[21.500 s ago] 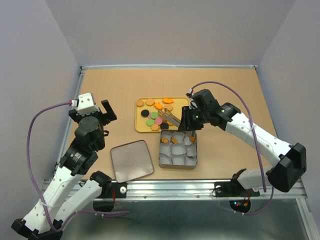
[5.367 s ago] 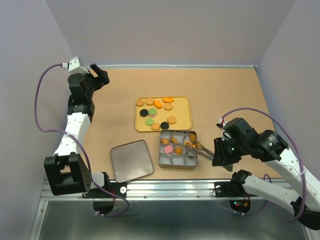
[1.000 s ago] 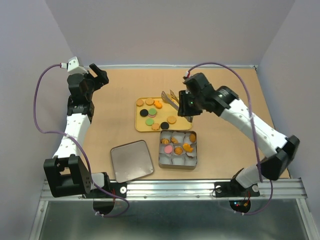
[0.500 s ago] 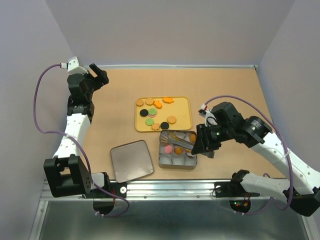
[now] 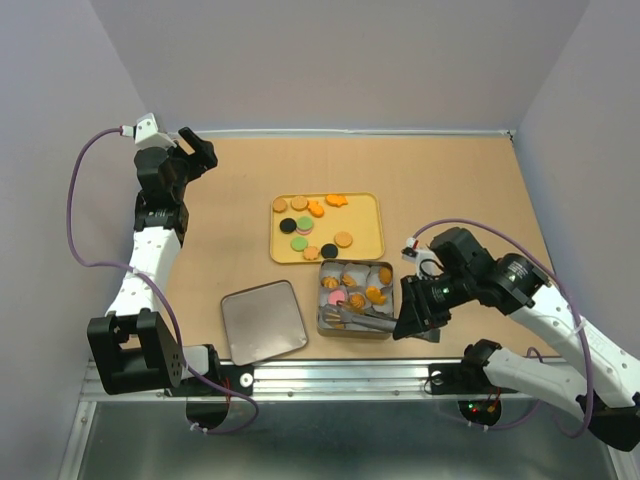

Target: Pack the cookies

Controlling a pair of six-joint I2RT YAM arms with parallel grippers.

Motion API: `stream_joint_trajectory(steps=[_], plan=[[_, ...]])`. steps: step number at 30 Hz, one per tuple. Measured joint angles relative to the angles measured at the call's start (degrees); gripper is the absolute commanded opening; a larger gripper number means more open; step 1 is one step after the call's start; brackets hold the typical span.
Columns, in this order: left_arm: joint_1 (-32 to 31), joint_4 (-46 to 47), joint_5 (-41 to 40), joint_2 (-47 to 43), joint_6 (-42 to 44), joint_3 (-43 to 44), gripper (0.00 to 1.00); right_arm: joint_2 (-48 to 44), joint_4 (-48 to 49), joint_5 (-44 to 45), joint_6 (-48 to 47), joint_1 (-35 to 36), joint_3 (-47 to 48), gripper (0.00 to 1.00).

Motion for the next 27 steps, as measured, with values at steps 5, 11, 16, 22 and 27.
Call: stream_joint_trajectory(steps=[5,11,16,22,27], plan=[[0.0,0.0,0.0,0.0,0.0,0.0,0.9,0.11,0.94,0.04,0.07,0.0,-2.93,0.38],[0.0,0.0,0.0,0.0,0.0,0.0,0.9,0.66,4.22,-0.02,0.24,0.0,-5.11,0.38],[0.0,0.0,0.0,0.0,0.0,0.0,0.9,1.92,6.84,-0.22,0.22,0.0,-5.55,0.39],[0.0,0.0,-0.09,0.0,0.0,0.0,0.9,3.39,8.2,-0.24,-0.02,0.0,-6.01,0.46],[0.0,0.0,-0.15,0.0,0.02,0.0,0.9,3.39,8.98,-0.5,-0.04,0.0,-6.01,0.49]])
